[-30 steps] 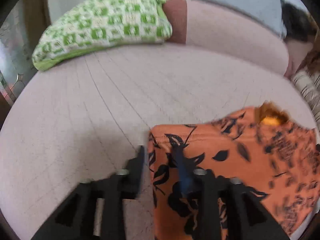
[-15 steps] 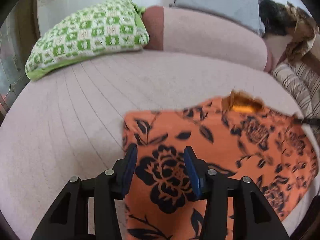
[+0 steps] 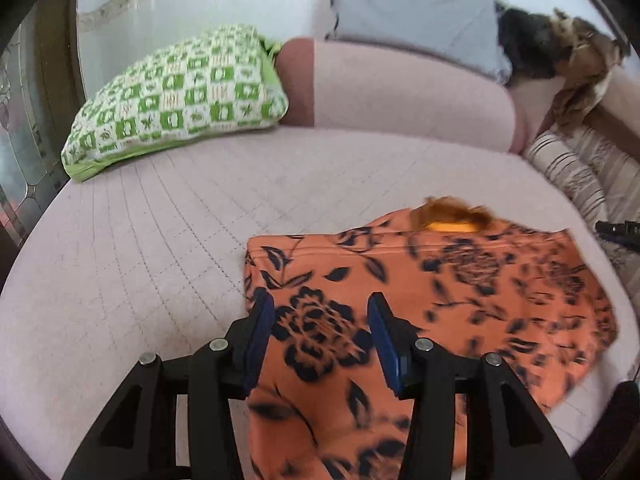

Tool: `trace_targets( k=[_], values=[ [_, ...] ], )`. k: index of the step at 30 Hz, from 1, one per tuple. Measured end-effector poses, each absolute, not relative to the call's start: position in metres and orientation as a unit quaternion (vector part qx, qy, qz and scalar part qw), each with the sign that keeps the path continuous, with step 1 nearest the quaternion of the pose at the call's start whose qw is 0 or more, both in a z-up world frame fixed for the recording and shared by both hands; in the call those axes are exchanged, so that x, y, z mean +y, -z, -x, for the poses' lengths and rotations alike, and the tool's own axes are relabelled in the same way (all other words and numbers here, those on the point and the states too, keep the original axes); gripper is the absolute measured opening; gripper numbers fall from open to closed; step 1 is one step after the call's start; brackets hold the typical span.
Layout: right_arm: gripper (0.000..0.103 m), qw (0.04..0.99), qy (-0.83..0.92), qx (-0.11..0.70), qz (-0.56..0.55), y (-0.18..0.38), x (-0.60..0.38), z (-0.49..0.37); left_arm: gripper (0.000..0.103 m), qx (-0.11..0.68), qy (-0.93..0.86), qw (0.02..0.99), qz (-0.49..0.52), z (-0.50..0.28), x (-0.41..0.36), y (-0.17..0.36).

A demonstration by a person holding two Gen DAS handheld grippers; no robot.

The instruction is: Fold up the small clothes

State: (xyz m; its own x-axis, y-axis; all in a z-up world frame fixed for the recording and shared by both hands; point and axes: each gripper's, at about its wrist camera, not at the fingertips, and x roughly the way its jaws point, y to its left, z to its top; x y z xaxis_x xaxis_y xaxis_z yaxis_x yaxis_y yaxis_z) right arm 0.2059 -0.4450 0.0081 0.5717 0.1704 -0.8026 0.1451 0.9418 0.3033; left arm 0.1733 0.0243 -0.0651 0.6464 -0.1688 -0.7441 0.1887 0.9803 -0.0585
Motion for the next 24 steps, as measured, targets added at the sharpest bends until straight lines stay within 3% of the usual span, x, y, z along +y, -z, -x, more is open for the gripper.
trace_targets(
  k=[2,4,7,9,10,11,12,14,17,18,20,24],
  values=[
    [0.061,0.86,-0.061,0.462,-0.207,-0.015,-0.431,-0.182,0.055,0.408,0.105,0.907,-0.007,-0.159,0.024,0.063],
    [0.064,0.83,-0.105,0.483,-0.259,0.001,-0.424,-0.168,0.056,0.418,0.105,0.902,-0.009,-0.149,0.022,0.073],
    [0.064,0.773,-0.056,0.539,-0.33,0.072,-0.445,-0.14,0.056,0.46,0.1,0.882,-0.01,-0.151,0.019,0.103],
    [0.034,0.756,-0.042,0.516,-0.4,0.087,-0.466,-0.124,0.056,0.478,0.092,0.873,-0.031,-0.153,0.014,0.12],
    [0.035,0.757,-0.036,0.508,-0.409,0.077,-0.47,-0.116,0.056,0.469,0.089,0.878,-0.039,-0.15,0.012,0.116],
    [0.039,0.766,-0.034,0.504,-0.399,0.068,-0.469,-0.113,0.056,0.465,0.086,0.88,-0.041,-0.146,0.01,0.108],
    [0.059,0.787,-0.038,0.487,-0.377,0.05,-0.463,-0.104,0.056,0.455,0.09,0.885,-0.03,-0.142,0.01,0.099],
    [0.074,0.805,-0.061,0.461,-0.368,0.034,-0.452,-0.091,0.063,0.433,0.095,0.896,-0.017,-0.136,0.01,0.083],
    [0.077,0.793,-0.07,0.476,-0.375,0.046,-0.443,-0.087,0.076,0.431,0.092,0.898,-0.015,-0.131,0.004,0.088],
    [0.077,0.765,-0.028,0.514,-0.388,0.071,-0.448,-0.085,0.076,0.451,0.089,0.888,-0.025,-0.134,0.002,0.098],
    [0.074,0.743,-0.016,0.504,-0.44,0.084,-0.453,-0.075,0.076,0.497,0.078,0.863,-0.055,-0.14,-0.003,0.12],
    [0.075,0.762,0.009,0.449,-0.466,0.065,-0.455,-0.045,0.076,0.449,0.074,0.89,-0.024,-0.131,-0.006,0.094]
  ],
)
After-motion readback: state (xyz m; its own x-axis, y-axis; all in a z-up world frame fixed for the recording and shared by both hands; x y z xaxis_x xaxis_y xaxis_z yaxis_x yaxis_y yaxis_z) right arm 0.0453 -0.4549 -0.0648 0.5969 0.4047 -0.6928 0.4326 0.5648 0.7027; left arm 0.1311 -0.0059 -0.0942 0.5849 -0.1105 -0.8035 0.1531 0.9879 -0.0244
